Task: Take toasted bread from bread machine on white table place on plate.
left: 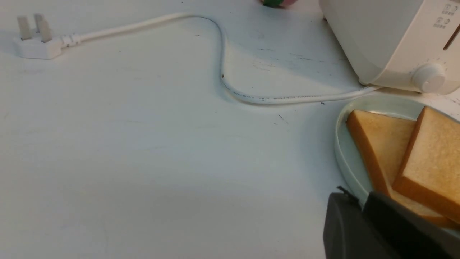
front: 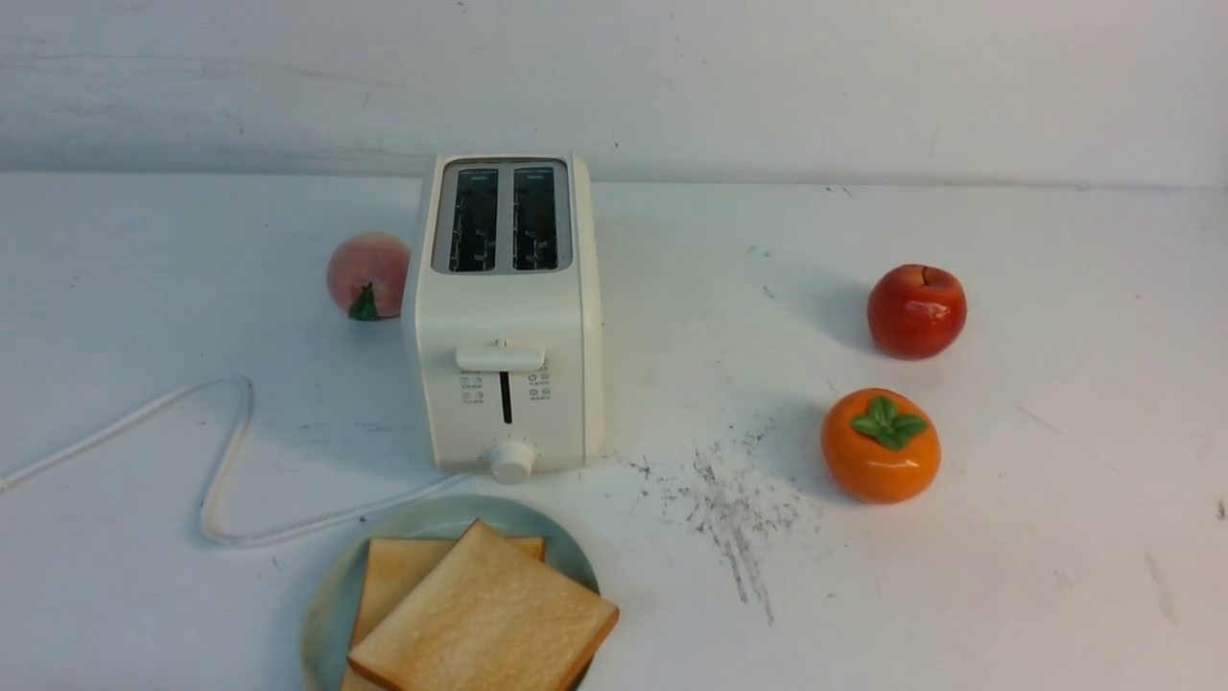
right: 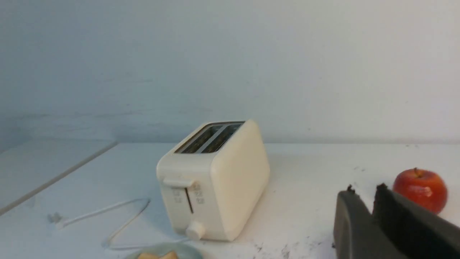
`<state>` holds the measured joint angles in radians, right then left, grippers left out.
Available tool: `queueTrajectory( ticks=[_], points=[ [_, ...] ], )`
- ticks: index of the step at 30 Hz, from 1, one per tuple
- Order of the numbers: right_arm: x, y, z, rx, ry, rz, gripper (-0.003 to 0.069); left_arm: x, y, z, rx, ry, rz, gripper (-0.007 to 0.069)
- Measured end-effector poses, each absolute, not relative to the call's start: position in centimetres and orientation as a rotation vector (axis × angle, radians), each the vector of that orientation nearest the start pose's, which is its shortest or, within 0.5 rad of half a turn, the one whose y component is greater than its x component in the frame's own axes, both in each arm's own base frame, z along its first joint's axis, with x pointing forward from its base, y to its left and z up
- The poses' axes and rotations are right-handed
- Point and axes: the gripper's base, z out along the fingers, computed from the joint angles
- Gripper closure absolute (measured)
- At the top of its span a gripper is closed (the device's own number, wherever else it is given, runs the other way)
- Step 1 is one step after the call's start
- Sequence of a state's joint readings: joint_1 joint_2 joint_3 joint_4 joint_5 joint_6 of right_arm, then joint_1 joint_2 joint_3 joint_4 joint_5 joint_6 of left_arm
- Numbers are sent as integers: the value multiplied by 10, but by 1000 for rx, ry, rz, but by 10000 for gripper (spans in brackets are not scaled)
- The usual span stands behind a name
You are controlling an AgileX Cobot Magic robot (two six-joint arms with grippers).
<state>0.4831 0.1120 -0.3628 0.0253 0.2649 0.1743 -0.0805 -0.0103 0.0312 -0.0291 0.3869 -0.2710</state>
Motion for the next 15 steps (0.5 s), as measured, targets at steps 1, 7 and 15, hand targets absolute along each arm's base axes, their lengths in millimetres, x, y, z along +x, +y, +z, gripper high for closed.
queueTrajectory(
  ticks=[1, 7, 15],
  points=[
    [39, 23, 298, -233, 1514, 565, 562, 52, -5, 169, -199, 1890, -268, 552],
    [44, 29, 279, -251, 1522, 597, 554, 52, -5, 168, -199, 1890, -268, 551],
    [53, 23, 235, -214, 1579, 404, 542, 52, -5, 168, -199, 1891, -268, 545]
  ],
)
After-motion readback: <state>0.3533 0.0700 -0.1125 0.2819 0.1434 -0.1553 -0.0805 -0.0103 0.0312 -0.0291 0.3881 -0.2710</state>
